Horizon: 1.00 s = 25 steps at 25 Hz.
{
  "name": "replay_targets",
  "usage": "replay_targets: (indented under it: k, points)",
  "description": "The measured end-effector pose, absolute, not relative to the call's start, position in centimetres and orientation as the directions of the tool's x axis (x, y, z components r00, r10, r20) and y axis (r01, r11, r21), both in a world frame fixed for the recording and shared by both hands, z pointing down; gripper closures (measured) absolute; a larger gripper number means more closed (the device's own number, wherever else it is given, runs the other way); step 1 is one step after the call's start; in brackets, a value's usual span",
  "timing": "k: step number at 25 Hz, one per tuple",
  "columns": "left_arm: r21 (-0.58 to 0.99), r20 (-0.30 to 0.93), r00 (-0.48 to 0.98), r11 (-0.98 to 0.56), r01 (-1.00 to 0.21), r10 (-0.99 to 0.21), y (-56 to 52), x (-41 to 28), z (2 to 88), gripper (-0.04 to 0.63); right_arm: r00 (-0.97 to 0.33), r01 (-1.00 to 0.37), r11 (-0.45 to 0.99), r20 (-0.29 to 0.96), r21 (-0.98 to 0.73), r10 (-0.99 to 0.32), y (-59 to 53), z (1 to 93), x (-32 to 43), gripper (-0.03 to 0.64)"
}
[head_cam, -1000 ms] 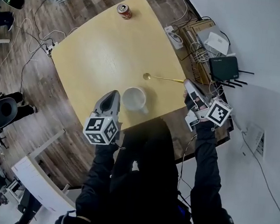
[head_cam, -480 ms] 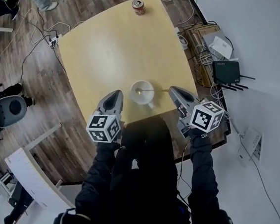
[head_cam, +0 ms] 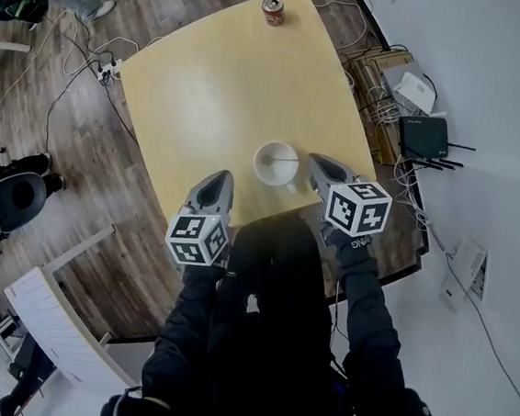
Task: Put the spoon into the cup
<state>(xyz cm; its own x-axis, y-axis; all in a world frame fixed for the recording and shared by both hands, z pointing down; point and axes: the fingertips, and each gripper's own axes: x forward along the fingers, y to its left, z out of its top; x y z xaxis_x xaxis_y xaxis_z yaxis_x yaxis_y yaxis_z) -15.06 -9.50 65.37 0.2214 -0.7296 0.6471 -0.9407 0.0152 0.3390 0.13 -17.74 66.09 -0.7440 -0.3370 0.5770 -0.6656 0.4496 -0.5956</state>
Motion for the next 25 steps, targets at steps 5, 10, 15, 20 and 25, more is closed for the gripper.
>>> replay_targets:
  k: [5,10,15,20,25]
  points:
    - [0.355,0.630,0.232,0.009,-0.935,-0.741,-8.3,-15.7,64.2,0.559,-0.742,-0.669,0.367,0.552,-0.646,-0.382,-17.9,66.2,0.3,0.545]
    - [0.362,0.601,0.242,-0.010,-0.932,-0.761,-7.5,-15.8,62.1,0.560,-0.707,-0.690,0.293,0.531,-0.662,-0.467,-18.2,64.6,2.3,0.457]
    - [0.352,0.539,0.260,-0.066,-0.934,-0.801,-7.8,-15.8,57.6,0.559,-0.629,-0.756,0.329,0.489,-0.566,-0.604,-17.6,58.2,4.4,0.461]
    - [0.331,0.452,0.292,-0.145,-0.932,-0.843,-8.6,-15.3,50.6,0.560,-0.590,-0.793,0.433,0.365,-0.429,-0.720,-15.0,48.2,3.0,0.579]
    - [0.303,0.352,0.325,-0.222,-0.927,-0.877,-9.3,-13.7,43.7,0.560,-0.605,-0.794,0.539,0.284,-0.280,-0.744,-12.0,40.1,-0.1,0.595]
